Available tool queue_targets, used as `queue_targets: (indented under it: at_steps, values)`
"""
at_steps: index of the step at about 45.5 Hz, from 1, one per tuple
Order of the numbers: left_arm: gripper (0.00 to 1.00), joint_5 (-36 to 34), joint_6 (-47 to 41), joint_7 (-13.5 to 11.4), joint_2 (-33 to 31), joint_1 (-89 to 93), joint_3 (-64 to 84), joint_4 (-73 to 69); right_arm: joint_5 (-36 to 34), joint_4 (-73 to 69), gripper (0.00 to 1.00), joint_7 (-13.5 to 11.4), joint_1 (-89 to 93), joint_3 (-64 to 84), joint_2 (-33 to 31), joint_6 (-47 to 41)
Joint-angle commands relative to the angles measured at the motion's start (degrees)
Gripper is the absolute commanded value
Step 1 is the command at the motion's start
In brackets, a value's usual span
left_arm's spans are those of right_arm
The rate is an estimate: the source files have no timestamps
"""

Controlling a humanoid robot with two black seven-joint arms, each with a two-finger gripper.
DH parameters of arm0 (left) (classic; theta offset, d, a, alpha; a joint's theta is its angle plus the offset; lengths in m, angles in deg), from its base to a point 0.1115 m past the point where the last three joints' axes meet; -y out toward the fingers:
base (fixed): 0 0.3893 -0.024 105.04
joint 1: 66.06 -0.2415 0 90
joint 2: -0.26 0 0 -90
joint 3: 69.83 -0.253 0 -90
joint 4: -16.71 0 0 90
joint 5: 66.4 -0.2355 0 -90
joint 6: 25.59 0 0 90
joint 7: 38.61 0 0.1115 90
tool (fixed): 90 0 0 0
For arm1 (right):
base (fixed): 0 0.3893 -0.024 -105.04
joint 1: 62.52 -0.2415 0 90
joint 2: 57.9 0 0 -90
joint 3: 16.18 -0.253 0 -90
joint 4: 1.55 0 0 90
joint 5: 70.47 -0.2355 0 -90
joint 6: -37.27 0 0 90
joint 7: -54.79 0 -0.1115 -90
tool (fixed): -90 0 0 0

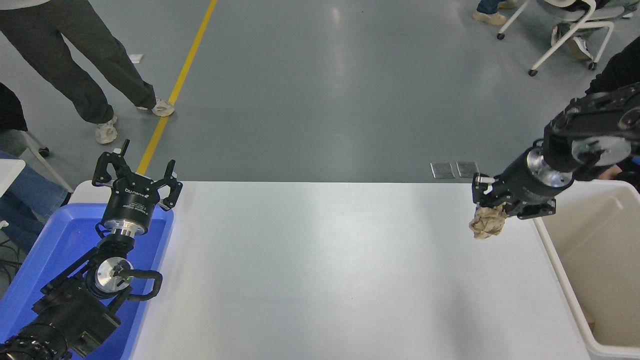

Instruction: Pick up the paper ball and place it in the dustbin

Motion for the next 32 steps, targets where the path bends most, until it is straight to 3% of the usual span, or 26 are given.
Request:
queue_targets:
  at_steps: [1,32]
  values:
    - [0.98,0.0,0.0,0.0,0.0,0.0,0.0,0.0,0.0,-0.2,0.00,0.0,-7.1,1.2,-2.3,-4.0]
    - [0.98,0.0,0.0,0.0,0.0,-0.1,0.0,0.0,0.6,0.6,0.00,0.0,-5.9,1.2,-2.5,-3.8]
